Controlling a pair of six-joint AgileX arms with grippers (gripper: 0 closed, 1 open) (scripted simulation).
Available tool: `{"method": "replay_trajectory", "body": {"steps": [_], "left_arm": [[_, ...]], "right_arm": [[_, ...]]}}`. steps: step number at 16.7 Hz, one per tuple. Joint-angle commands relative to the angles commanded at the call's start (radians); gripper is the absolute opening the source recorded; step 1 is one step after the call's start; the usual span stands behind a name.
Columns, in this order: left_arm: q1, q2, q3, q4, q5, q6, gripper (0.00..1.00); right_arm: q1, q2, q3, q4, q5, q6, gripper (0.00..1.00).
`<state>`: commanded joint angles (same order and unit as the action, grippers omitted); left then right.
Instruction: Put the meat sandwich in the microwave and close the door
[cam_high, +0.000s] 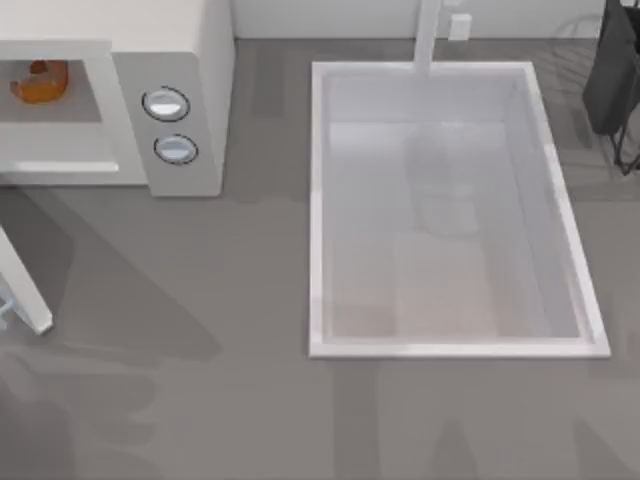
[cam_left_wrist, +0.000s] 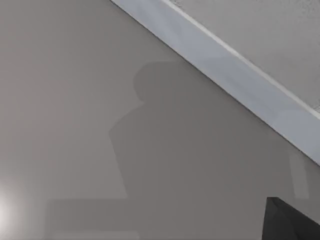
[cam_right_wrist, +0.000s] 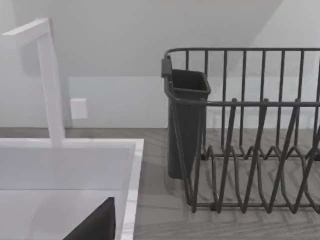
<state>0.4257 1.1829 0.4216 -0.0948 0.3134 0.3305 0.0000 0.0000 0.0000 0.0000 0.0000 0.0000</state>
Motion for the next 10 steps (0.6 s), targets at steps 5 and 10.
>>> {"method": "replay_trajectory", "body": {"steps": [5, 10], "left_arm": [[-0.252, -0.077, -0.05, 0.003, -0.171, -0.185, 0.0], [-0.425, -0.143, -0.085, 0.009, -0.292, -0.319, 0.0]], "right_arm": [[0.0, 0.0, 0.0, 0.0, 0.0, 0.0, 1.0], [0.0, 0.0, 0.0, 0.0, 0.0, 0.0, 1.0]]}}
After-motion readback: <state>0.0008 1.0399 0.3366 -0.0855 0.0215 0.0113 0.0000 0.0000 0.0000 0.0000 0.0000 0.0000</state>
